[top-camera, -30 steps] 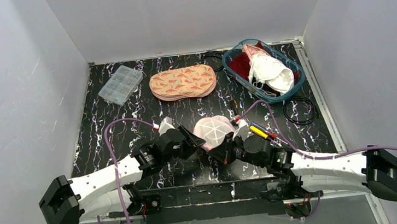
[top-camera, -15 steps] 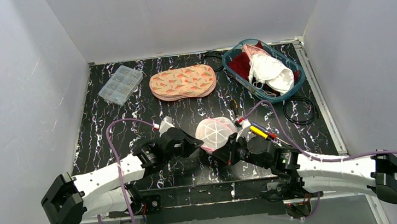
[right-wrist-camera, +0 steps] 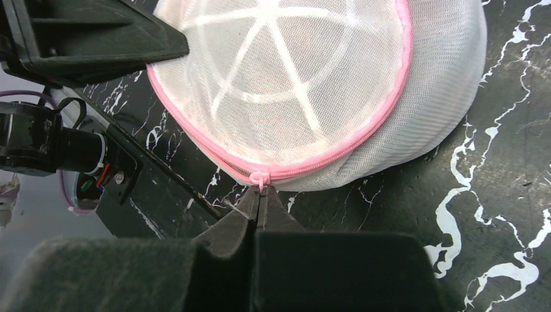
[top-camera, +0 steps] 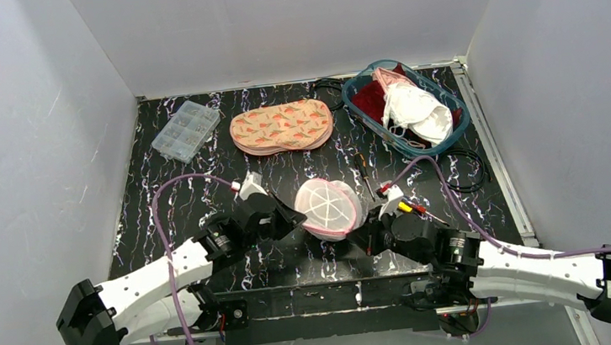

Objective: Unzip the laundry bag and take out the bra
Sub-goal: Unzip the laundry bag at the center of the board.

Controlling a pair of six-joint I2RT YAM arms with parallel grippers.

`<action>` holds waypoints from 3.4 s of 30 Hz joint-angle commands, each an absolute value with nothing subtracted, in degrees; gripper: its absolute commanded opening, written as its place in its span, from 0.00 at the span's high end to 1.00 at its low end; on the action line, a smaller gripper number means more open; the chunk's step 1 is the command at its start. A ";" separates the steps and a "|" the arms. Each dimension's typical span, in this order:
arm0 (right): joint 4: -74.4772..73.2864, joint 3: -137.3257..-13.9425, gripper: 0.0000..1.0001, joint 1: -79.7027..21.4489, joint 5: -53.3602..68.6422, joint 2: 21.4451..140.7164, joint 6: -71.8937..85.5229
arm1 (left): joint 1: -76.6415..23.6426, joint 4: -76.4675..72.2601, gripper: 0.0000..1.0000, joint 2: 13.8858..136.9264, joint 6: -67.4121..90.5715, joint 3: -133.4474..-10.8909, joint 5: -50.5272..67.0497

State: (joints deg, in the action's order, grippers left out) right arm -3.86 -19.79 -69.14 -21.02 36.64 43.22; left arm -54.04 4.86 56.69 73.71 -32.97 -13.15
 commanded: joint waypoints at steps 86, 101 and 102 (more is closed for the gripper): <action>3.44 -17.05 0.99 -70.64 -17.35 35.62 42.33 | -56.08 12.90 1.00 55.00 77.38 -33.88 -13.91; -7.55 -21.48 0.99 -70.62 -22.33 32.97 37.44 | -43.25 3.88 1.00 55.96 59.51 -33.30 10.95; -6.56 -20.82 0.99 -70.66 -21.74 33.44 37.55 | -43.01 3.15 1.00 56.78 58.94 -33.08 11.96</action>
State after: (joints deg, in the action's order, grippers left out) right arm -5.30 -19.92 -70.52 -19.64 32.42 39.55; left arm -45.43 5.30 54.57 65.63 -33.43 4.34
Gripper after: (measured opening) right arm 0.031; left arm 0.035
